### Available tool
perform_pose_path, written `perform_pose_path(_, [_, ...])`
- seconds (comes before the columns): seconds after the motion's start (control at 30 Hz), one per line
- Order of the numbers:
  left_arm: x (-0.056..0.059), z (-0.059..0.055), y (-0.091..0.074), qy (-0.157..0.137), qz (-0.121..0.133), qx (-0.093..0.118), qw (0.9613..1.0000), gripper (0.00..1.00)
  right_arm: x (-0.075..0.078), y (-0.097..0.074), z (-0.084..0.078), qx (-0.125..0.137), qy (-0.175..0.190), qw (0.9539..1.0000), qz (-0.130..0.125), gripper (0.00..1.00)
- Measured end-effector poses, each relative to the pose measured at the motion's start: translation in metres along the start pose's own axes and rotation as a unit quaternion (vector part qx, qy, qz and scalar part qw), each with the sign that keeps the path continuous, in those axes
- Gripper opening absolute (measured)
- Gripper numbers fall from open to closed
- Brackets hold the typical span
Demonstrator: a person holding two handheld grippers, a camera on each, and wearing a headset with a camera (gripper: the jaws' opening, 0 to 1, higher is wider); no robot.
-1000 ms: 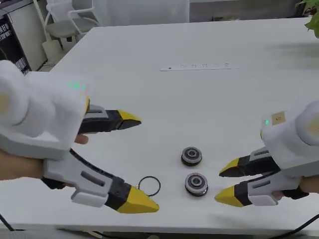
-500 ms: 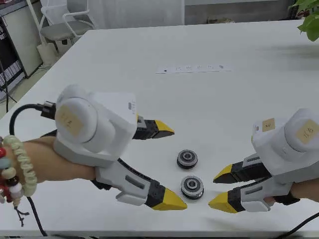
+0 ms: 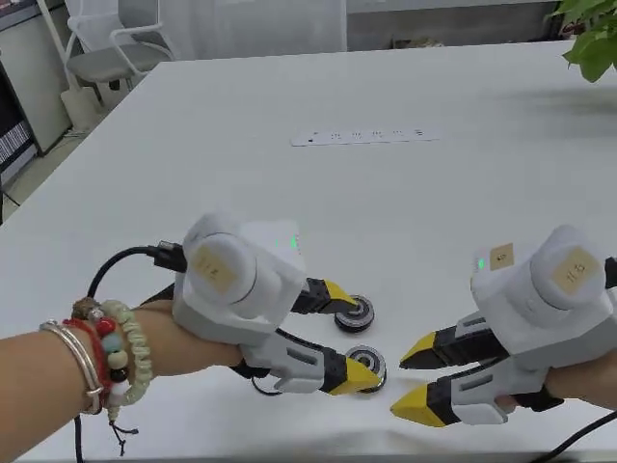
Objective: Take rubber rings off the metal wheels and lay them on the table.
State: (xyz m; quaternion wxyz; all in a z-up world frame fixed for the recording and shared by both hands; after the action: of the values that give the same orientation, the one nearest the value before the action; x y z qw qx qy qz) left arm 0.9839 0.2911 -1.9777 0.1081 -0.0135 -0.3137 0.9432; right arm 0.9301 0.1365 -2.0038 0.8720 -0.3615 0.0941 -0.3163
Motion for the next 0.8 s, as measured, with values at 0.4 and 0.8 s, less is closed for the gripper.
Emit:
perform_pose_path(0.4, [0.000,-0.017,0.015,-0.001,0.007,-0.014,0.9999,0.17,0.000,0.002,-0.001,0.004,0.000,1.0000,-0.002,0.25])
perform_pose_path(0.8, [0.003,-0.021,0.017,-0.013,0.001,0.002,0.9999,0.09,0.006,0.004,0.002,0.008,0.008,0.9999,-0.007,0.25])
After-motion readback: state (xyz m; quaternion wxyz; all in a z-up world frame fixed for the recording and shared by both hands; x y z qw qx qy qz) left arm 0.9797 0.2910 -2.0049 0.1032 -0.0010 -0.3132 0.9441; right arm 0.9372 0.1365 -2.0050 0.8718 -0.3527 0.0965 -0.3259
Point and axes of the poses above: the centre of the closed fingertips' face, and the gripper's own axes: y roughly forward along the fingers, x roughly to its right, z roughly out of its top, the point moved 10 cm from there along -y, roughly backward along the fingers, and after that the axes turned 15 degrees about -z, right-handed, at the moved point
